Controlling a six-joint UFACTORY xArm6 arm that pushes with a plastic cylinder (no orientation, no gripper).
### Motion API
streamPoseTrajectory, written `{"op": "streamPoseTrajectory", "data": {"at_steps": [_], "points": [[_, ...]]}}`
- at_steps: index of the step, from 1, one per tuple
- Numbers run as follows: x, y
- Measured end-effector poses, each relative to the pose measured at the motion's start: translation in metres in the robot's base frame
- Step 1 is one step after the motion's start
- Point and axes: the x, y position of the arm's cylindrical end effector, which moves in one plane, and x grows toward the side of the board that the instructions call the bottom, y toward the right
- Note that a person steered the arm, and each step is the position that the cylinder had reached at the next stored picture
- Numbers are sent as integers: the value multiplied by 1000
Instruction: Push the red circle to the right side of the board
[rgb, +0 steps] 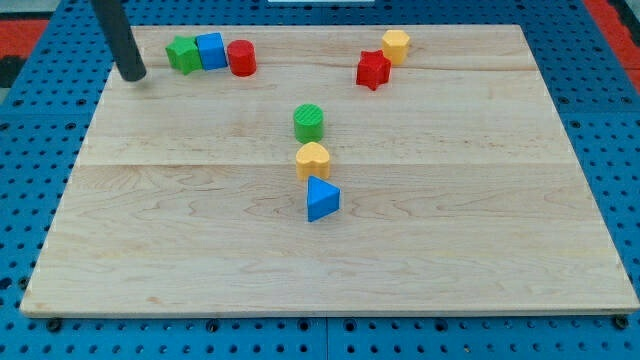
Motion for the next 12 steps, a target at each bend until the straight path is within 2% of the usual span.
{"op": "streamPoseTrajectory", "data": {"at_steps": [1, 2, 4, 6, 8, 9, 10, 11, 12], "points": [[0, 4], [-45, -45], [-58, -58], [-120, -58], [-116, -24], [-113, 43], [-108, 77], [-88, 81], [-70, 126]]}}
